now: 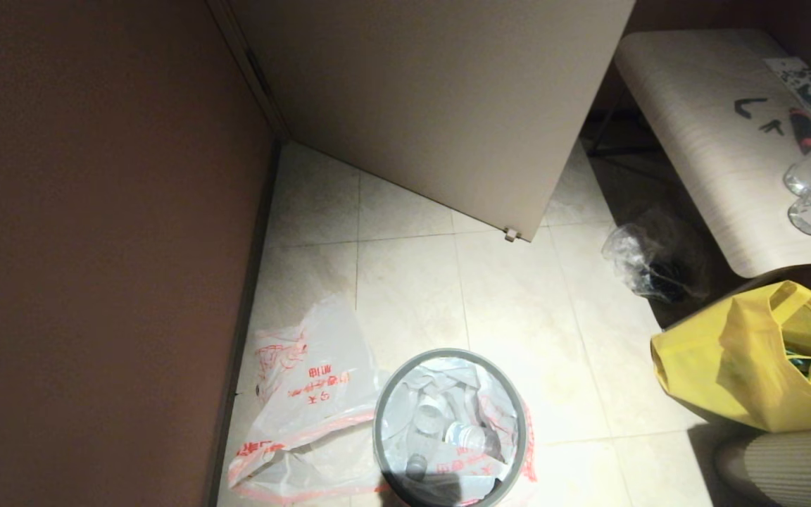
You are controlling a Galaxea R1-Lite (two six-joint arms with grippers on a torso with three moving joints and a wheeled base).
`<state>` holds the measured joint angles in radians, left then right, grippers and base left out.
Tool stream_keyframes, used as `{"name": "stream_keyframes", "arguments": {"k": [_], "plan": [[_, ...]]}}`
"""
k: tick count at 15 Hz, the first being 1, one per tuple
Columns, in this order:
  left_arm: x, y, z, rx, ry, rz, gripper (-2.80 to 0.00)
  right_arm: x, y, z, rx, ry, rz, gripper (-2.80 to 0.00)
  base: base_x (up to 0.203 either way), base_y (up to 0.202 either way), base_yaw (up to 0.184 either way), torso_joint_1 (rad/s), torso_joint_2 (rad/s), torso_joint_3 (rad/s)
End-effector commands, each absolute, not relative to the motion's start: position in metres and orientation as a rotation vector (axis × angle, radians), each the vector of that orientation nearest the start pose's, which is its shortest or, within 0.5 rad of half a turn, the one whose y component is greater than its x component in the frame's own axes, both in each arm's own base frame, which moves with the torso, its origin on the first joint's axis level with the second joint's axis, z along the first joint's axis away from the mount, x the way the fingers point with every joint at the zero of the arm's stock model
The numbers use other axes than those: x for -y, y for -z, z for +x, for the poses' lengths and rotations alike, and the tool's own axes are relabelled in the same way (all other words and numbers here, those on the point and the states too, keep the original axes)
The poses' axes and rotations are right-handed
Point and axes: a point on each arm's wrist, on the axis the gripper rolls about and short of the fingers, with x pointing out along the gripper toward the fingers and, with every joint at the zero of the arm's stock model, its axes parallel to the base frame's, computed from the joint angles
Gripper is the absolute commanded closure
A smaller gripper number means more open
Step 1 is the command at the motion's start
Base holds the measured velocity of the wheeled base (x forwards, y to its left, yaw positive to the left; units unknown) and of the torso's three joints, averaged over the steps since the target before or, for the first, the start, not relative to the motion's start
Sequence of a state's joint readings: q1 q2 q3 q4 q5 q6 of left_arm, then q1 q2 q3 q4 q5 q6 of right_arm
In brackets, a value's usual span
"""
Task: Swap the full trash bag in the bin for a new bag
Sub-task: Place the trash can ring on the floor
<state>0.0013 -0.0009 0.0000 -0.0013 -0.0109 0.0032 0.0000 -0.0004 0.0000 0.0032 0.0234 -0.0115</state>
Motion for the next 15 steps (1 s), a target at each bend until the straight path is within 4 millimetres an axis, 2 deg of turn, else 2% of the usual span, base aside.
{"name": "stream_keyframes", "arguments": {"k": [1,15], "plan": [[0.0003,-0.0752,-0.0227,0.0,0.009,0.003,0.0,-0.0006,-0.0752,-0.0228,-0.003,-0.025,-0.012,0.0,0.0,0.0,0.0,0.0,0.0,0.0],[0.0003,-0.0752,-0.0227,0.0,0.009,0.003,0.0,-0.0005,-0.0752,-0.0228,-0.003,-0.023,-0.011,0.0,0.0,0.0,0.0,0.0,0.0,0.0]]}}
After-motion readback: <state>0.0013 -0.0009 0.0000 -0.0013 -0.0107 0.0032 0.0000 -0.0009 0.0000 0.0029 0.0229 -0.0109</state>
